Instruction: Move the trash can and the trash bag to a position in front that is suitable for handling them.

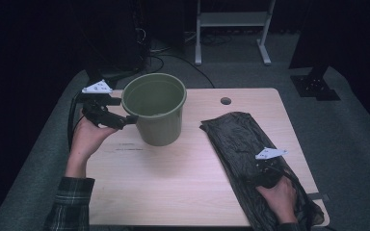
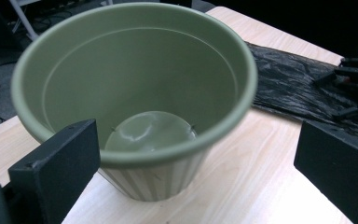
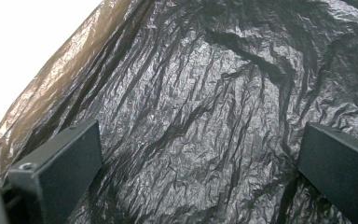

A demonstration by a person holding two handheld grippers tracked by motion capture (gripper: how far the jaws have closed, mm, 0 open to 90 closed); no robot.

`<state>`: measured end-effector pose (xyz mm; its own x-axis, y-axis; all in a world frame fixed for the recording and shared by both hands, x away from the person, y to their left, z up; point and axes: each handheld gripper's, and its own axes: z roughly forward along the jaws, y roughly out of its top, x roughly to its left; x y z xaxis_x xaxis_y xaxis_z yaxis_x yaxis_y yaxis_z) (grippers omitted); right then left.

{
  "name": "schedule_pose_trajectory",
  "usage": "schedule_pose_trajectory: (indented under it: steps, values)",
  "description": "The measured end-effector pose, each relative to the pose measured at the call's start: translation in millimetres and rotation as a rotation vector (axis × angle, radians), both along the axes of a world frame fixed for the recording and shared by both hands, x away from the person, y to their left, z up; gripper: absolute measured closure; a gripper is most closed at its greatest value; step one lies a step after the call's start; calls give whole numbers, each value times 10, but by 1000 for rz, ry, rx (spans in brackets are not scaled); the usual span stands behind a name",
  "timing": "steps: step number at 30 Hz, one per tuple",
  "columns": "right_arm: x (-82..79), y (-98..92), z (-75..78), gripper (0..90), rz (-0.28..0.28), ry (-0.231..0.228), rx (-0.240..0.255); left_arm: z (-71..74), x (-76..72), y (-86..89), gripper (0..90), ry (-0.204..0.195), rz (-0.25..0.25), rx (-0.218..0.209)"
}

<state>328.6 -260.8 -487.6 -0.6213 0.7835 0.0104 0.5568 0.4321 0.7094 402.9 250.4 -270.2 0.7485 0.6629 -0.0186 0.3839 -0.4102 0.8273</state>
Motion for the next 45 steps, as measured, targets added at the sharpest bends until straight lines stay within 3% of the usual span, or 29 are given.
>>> schedule_pose_trajectory:
  steps: [10, 20, 24, 30, 35, 45]
  values:
    - [1, 0, -1, 0, 0, -1, 0, -24, 341, 90, 0, 16, 33, 37]
    - [0, 0, 0, 0, 0, -1, 0, -244, 640, 102, 0, 63, 66, 72]
    - [0, 0, 0, 0, 0, -1, 0, -286, 685, 83, 0, 68, 70, 88]
    - [0, 0, 0, 0, 0, -1, -1, -359, 769, 119, 0, 101, 83, 74]
    - [0, 0, 0, 0, 0, -1, -1, -372, 785, 108, 0, 101, 86, 76]
    - [0, -1, 0, 0, 1, -2, -1, -371, 718, -7, 0, 105, 34, 93]
